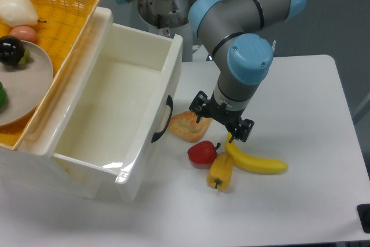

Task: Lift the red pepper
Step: 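Move the open gripper down toward the red pepper beside the banana, then lower the gripper over the red pepper and position fingers around it, then close the gripper on the red pepper, then lift the grasped red pepper up off the table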

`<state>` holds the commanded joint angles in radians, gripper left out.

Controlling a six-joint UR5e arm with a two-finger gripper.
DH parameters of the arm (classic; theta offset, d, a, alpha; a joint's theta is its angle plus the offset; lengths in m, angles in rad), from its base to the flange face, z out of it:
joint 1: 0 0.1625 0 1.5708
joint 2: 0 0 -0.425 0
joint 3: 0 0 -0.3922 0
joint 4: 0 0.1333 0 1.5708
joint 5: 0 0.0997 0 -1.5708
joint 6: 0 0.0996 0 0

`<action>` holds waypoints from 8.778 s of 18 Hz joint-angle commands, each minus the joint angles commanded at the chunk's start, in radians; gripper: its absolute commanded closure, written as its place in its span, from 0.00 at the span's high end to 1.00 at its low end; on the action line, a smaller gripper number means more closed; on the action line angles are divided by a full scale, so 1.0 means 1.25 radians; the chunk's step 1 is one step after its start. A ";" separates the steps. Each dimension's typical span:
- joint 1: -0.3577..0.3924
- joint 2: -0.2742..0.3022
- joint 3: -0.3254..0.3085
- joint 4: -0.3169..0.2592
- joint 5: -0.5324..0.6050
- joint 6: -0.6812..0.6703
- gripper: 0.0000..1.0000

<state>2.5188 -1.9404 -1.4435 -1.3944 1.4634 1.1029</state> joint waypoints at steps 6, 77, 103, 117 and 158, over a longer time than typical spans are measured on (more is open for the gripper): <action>0.001 -0.022 0.000 0.038 0.001 0.004 1.00; -0.042 -0.109 -0.137 0.174 0.005 0.129 1.00; -0.044 -0.126 -0.134 0.179 0.006 0.167 1.00; -0.047 -0.130 -0.135 0.200 0.027 0.191 1.00; -0.027 -0.102 -0.034 0.059 0.076 0.280 0.41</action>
<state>2.4850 -2.0679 -1.4864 -1.3207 1.5585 1.4526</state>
